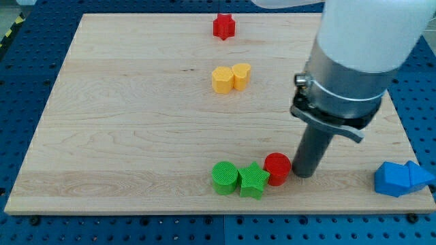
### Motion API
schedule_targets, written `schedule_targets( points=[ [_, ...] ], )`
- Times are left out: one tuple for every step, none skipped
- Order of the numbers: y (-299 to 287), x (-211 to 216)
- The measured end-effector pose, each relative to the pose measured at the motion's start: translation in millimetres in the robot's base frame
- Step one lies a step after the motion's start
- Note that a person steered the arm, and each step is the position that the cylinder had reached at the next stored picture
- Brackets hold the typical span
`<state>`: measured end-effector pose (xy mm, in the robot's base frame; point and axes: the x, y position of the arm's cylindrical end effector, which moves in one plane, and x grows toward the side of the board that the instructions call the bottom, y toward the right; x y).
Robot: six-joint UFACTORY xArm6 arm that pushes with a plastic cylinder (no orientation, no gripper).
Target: Push red star closer to yellow hexagon
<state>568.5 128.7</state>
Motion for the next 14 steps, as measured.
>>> schedule_targets(
  points=[
    [45, -37],
    [79, -100],
    [86, -199],
    [85, -301],
    [85, -373],
    [75, -377],
    [21, -377],
    [-32, -377],
    [-93, -371],
    [-147, -353],
    [-166, -323],
    [-156, -347],
    [-119, -364],
    [-103, -346]
  ],
)
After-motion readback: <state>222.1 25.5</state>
